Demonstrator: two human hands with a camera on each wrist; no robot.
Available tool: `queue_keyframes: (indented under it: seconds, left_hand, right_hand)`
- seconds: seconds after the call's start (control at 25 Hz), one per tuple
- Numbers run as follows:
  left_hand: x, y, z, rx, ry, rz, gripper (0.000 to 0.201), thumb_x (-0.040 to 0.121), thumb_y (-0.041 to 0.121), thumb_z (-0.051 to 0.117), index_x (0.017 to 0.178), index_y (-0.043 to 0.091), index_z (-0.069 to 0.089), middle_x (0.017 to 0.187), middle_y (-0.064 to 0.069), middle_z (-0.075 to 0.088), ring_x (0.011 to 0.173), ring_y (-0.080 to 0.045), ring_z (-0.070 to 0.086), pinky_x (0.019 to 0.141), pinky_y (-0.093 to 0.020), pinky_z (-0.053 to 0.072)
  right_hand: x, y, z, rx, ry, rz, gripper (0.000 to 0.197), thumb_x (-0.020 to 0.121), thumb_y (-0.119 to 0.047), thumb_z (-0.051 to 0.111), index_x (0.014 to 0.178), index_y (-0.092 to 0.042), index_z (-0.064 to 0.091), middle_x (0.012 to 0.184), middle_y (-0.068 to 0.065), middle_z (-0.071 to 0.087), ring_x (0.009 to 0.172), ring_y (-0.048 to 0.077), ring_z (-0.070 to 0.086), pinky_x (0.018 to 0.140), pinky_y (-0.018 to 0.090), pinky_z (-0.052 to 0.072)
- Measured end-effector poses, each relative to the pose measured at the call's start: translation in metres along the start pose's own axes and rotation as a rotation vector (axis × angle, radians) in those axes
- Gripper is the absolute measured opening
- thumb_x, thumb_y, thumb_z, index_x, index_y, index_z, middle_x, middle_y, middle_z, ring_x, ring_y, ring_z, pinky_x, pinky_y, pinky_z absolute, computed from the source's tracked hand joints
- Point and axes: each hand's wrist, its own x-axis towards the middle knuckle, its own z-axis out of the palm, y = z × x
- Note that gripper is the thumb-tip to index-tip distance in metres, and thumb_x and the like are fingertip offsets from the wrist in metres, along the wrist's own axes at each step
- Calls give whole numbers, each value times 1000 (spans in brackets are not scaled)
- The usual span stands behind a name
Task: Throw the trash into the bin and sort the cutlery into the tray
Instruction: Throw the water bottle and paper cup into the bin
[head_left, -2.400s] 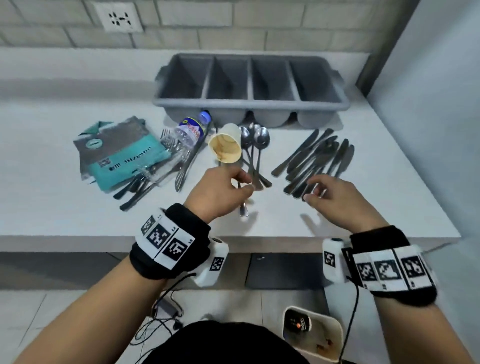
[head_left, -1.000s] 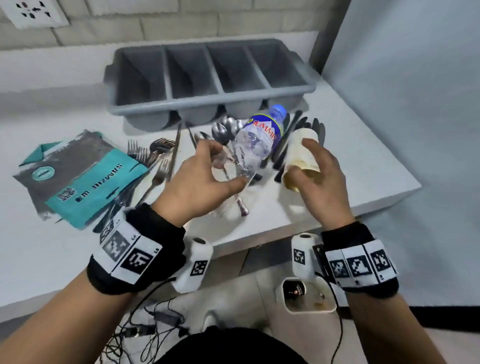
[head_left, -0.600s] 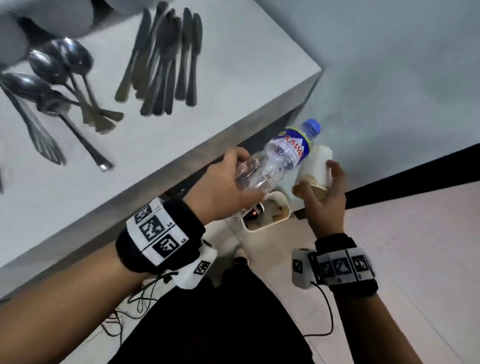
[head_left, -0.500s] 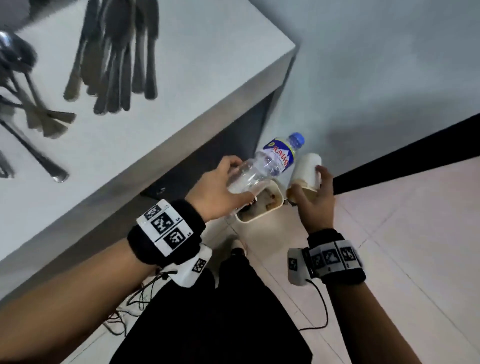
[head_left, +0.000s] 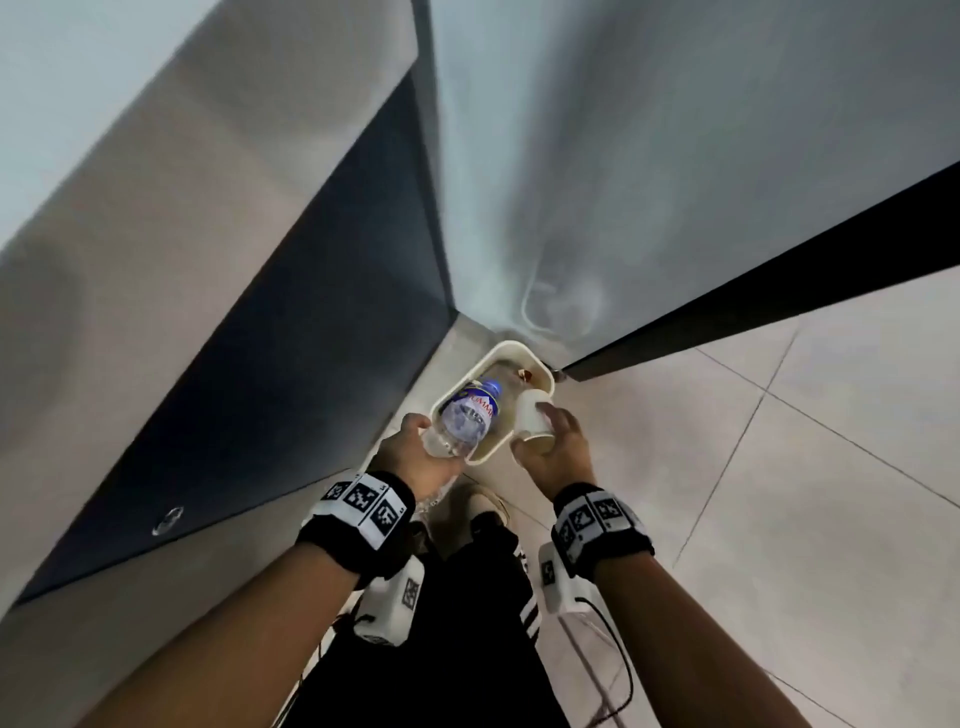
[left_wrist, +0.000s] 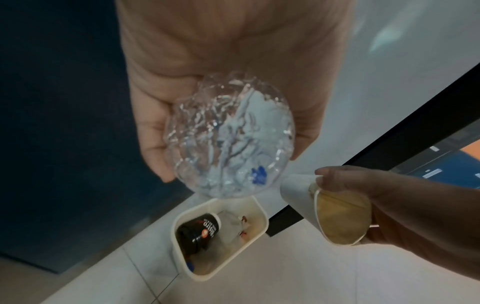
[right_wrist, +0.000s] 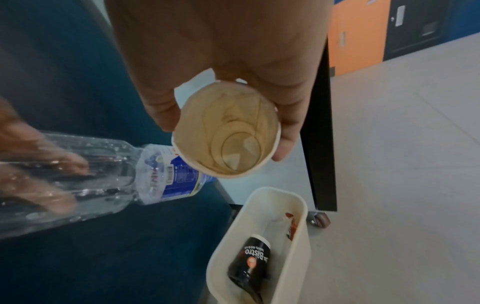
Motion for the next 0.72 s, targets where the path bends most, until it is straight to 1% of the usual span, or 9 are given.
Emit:
queue_keyframes:
  seconds: [0.08,0.16,0.24,0.36,0.44,0.52,0.6,0.64,0.72]
  left_hand:
    - [42,-5,21,-11,-8,-13,69,68,35,76,128,17,46,123,-14,63,110,-29,61,94,-30,48]
    - [86,-10,43,-4,-1,-20,67,72,39,74,127,15,47,124,-14,62,112,-29,60,94,-30,47]
    - [125,-12,62,13,-10,-28,65,77,46,68,129,14,45,126,-15,61,114,-30,59,92,-29,45]
    - [172,-16,81,59,-11,-26,61,83,44,62,131,14,42,128,-15,60,118,-32,57,93,-30,44]
    - [194,-18,88,104,-10,-6,58,83,42,62,130,15,43,127,-14,61,117,-31,58,93,-30,45]
    - [215,-19,97,137,-1,38,58,81,41,64,129,16,45,126,-12,61,115,-30,59,92,-29,45]
    - [228,-19,101,134,13,116,61,79,38,66,132,17,45,132,-10,55,118,-29,56,94,-25,43]
    - [228,-18,100,125,19,154,63,80,34,66,135,16,43,137,-10,49,123,-27,52,98,-24,41]
    - [221,-12,92,100,30,170,62,84,23,63,140,12,39,146,-10,39,132,-25,43,107,-23,32]
  right_hand:
    - [27,20,23,11,-13,58,61,77,-17,68,135,-15,47,143,8,41,122,27,50,90,18,36]
    - [56,40,46,5,-19,87,62,77,-19,68,135,-17,46,145,7,40,123,27,49,97,24,40]
    - [85,57,65,-21,-22,99,63,77,-23,68,136,-20,45,147,6,38,125,27,49,102,30,41]
    - [128,73,89,-46,-15,98,64,78,-26,66,137,-23,44,151,4,34,128,29,46,107,32,40]
    - [149,78,100,-94,-13,95,65,80,-31,64,140,-25,39,154,3,28,130,33,43,109,36,39]
    - [168,84,111,-161,-53,103,69,84,-33,58,145,-26,28,158,5,17,137,36,32,113,40,32]
    - [179,87,119,-191,-134,119,73,88,-32,53,150,-27,14,161,8,3,145,34,15,117,41,21]
    - [180,87,120,-190,-147,129,72,89,-31,51,150,-27,12,161,8,1,146,33,13,117,41,19]
    - [176,85,112,-182,-70,126,66,89,-25,50,148,-23,21,160,8,10,142,33,22,115,39,25]
